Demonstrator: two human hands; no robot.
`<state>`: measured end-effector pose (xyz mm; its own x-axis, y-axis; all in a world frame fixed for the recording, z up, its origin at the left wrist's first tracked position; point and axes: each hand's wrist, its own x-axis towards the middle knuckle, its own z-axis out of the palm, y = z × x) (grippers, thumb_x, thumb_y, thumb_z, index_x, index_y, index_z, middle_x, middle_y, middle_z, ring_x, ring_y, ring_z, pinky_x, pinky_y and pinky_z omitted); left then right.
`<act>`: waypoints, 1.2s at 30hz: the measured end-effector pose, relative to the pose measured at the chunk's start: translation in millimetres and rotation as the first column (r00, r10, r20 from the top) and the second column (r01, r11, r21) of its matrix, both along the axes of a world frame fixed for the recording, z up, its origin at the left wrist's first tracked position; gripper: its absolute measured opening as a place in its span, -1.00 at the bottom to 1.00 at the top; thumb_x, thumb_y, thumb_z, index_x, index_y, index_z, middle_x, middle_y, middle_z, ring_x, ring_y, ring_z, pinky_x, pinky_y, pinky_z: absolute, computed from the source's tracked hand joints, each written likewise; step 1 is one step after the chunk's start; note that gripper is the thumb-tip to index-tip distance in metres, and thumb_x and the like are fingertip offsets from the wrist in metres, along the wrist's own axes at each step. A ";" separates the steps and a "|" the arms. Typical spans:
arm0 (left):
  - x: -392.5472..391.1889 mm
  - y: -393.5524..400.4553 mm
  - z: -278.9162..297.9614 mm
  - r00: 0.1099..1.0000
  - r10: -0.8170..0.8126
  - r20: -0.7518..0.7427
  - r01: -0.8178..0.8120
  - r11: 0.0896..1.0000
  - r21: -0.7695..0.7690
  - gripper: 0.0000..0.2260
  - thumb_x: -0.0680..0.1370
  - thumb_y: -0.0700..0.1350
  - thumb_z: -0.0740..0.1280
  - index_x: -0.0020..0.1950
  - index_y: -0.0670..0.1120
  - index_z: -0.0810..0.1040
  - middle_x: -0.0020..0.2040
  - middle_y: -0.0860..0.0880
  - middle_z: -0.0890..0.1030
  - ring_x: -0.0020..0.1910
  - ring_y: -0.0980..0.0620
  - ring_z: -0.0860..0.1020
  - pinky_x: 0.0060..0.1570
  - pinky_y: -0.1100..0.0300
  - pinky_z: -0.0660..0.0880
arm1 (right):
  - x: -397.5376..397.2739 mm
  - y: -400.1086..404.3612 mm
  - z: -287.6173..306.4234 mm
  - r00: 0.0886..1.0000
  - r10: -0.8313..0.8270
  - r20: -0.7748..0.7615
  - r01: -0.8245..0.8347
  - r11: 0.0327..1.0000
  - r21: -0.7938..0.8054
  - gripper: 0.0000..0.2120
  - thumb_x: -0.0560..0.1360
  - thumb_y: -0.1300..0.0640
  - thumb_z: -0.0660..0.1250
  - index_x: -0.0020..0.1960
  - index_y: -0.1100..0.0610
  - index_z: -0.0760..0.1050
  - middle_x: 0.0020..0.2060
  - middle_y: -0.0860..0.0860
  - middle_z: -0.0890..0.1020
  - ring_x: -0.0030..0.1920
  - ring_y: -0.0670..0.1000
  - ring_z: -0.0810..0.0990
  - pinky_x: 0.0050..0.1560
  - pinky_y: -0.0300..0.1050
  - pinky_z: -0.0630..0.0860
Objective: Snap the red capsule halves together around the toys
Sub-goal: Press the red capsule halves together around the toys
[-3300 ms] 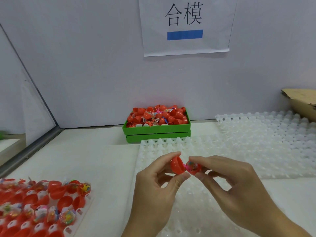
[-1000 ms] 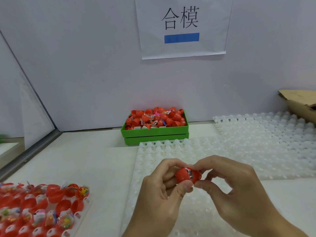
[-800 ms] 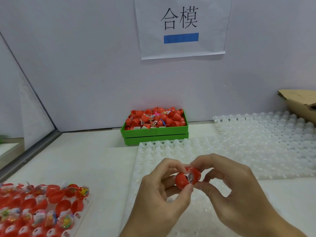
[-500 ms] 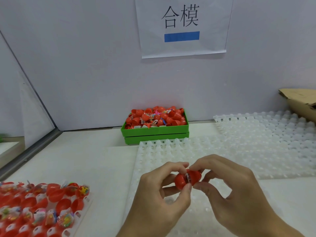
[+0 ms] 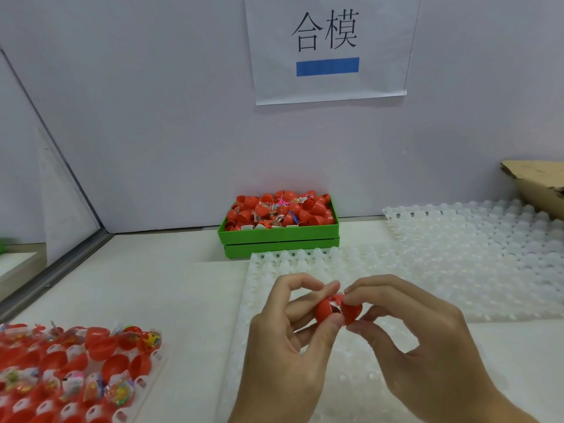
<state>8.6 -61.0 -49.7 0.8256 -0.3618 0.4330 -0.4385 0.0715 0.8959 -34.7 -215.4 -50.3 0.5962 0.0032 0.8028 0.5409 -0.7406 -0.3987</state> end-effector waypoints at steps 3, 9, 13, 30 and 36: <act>0.8 1.5 0.7 1.000 -0.011 0.021 0.012 0.999 -0.046 -0.77 0.42 -0.13 0.44 -0.04 0.17 0.56 0.04 0.13 0.71 0.06 0.10 0.68 -0.02 0.34 0.57 | -0.1 -0.5 0.2 1.000 -0.022 0.009 0.022 1.000 -0.004 -0.71 0.27 0.42 0.55 -0.07 0.17 0.66 -0.11 -0.06 0.65 -0.14 -0.21 0.60 -0.16 -0.41 0.54; 0.6 1.1 -1.2 0.998 -0.025 0.055 0.028 0.998 -0.054 -0.76 0.42 -0.20 0.45 -0.02 0.11 0.62 0.05 0.09 0.71 0.08 0.07 0.67 -0.02 0.27 0.60 | -0.4 0.7 0.8 0.998 -0.039 0.053 0.039 0.999 0.009 -0.82 0.33 0.35 0.48 -0.10 0.16 0.67 -0.14 -0.04 0.64 -0.14 -0.18 0.60 -0.18 -0.35 0.55; -1.9 0.1 0.8 0.997 -0.039 0.065 0.043 0.996 -0.076 -0.76 0.47 -0.23 0.38 0.00 0.12 0.60 0.04 0.04 0.72 0.06 -0.01 0.69 -0.02 0.28 0.59 | -0.6 1.8 0.2 0.998 -0.041 0.056 0.040 0.999 0.021 -0.83 0.32 0.32 0.49 -0.11 0.16 0.68 -0.13 -0.05 0.64 -0.17 -0.20 0.59 -0.17 -0.38 0.53; -2.1 -0.7 1.0 1.000 -0.021 0.022 0.023 0.994 -0.111 -0.74 0.39 -0.30 0.35 -0.12 0.07 0.62 0.02 0.05 0.72 0.09 0.04 0.67 -0.03 0.31 0.58 | -1.1 10.0 -1.6 0.986 -0.043 0.162 0.029 0.996 0.090 -0.85 0.28 0.39 0.51 -0.20 0.21 0.68 -0.15 0.00 0.66 -0.15 -0.16 0.64 -0.17 -0.34 0.56; -0.9 2.3 0.7 0.997 -0.017 0.079 0.023 0.997 -0.079 -0.76 0.41 -0.29 0.36 -0.12 0.06 0.61 0.04 0.08 0.72 0.13 0.09 0.65 0.00 0.31 0.58 | -1.7 11.9 -1.9 0.990 -0.023 0.140 0.002 0.989 0.146 -0.81 0.26 0.41 0.49 -0.17 0.21 0.67 -0.16 -0.01 0.65 -0.17 -0.10 0.65 -0.26 -0.27 0.59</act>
<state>7.7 -58.7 -49.0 0.7812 -0.3395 0.5239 -0.5046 0.1507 0.8501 -36.5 -203.5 -52.3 0.4764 -0.1263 0.8701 0.5903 -0.6875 -0.4230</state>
